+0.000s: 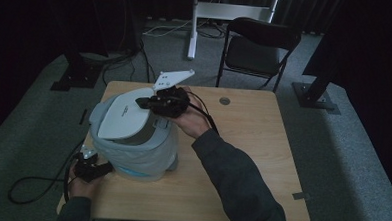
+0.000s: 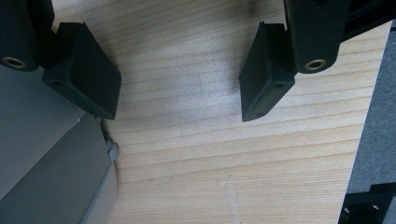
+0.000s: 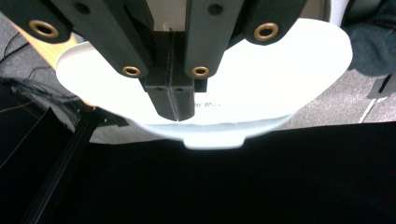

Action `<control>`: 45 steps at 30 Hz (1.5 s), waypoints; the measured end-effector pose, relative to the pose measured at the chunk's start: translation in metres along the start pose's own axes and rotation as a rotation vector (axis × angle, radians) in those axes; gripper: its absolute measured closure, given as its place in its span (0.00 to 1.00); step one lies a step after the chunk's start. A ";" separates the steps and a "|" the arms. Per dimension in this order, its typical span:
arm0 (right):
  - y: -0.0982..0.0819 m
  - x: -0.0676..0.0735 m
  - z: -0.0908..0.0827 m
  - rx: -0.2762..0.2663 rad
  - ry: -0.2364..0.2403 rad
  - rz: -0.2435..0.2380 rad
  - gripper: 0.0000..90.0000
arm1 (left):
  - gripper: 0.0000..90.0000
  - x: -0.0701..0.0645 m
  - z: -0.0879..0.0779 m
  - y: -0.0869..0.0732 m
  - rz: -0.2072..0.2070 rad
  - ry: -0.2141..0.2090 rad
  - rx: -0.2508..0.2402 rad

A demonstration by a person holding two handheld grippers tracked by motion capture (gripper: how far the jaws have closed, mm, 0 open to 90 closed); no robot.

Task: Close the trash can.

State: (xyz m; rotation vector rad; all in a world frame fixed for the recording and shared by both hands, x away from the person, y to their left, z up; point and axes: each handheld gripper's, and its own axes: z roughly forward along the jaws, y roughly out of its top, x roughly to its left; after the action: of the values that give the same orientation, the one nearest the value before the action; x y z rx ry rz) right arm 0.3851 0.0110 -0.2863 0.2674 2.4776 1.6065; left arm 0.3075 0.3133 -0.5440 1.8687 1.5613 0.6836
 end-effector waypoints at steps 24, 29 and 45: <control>-0.042 0.003 -0.011 0.016 0.014 0.027 1.00 | 0.33 0.000 0.000 0.000 -0.003 0.001 0.000; -0.046 0.000 -0.012 -0.003 0.033 0.061 1.00 | 0.33 0.000 0.000 0.000 0.001 0.002 0.003; -0.055 0.007 -0.015 -0.039 -0.017 0.046 1.00 | 0.33 0.000 0.000 0.000 -0.001 0.000 0.000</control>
State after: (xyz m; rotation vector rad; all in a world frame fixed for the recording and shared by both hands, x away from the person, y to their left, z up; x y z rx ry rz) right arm 0.3719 -0.0224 -0.3314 0.3342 2.4415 1.6618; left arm 0.3074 0.3131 -0.5441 1.8678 1.5622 0.6835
